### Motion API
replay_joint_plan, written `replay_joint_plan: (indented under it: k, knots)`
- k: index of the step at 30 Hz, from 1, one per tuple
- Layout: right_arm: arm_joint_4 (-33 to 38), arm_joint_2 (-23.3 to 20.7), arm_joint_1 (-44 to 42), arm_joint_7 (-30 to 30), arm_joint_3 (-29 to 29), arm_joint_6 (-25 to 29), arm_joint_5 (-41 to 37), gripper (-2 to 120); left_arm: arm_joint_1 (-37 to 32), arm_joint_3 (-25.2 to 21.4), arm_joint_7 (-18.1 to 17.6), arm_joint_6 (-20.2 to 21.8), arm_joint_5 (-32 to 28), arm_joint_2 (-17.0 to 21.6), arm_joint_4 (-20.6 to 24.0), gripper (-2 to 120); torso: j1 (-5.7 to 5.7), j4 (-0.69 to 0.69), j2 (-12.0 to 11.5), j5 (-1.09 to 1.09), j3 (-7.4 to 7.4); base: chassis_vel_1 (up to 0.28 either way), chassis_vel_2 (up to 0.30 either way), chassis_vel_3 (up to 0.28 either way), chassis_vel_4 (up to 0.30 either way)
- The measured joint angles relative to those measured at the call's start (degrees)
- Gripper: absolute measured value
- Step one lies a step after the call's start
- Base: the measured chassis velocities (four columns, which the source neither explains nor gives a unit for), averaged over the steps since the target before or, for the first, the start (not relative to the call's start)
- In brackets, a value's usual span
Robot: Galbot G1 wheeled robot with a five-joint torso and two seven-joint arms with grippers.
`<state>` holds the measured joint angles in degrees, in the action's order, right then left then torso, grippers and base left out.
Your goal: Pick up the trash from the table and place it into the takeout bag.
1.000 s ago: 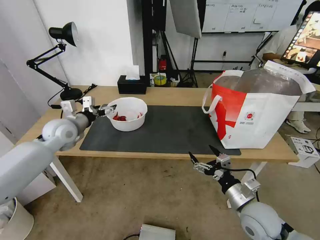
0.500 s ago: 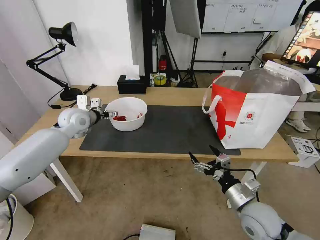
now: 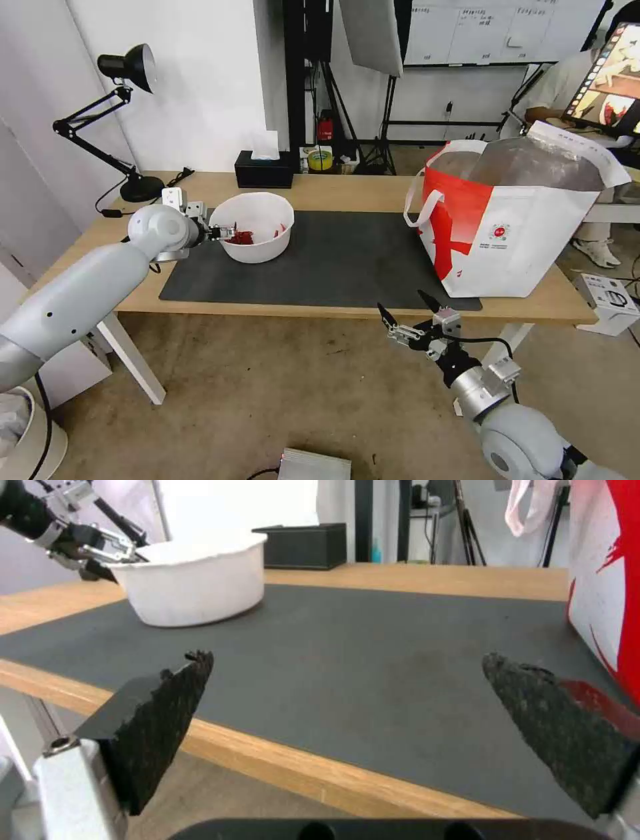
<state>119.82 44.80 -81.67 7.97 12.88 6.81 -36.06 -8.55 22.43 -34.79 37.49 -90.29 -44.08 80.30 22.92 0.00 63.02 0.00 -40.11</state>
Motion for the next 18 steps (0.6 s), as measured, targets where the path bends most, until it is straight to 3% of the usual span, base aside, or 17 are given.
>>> replay_joint_plan:
  k: [5,9,18]
  knots:
    - [0.0,0.0,0.0,0.0,0.0,0.0,0.0,100,0.4,0.4,-0.6,0.0,0.0,-0.1,0.1,67,0.00,0.00,0.0,0.00,0.00,0.000,0.000,0.000,0.000]
    - [0.0,0.0,0.0,0.0,0.0,0.0,0.0,100,0.4,0.6,-1.2,-0.3,-0.1,0.2,0.8,47,0.00,0.00,0.0,0.00,0.00,0.000,0.000,0.000,0.000]
    - [0.0,0.0,0.0,0.0,0.0,0.0,0.0,100,-0.6,0.2,-1.6,-0.8,-0.3,0.6,2.0,21,0.00,0.00,0.0,-0.01,0.00,0.000,0.000,0.000,0.000]
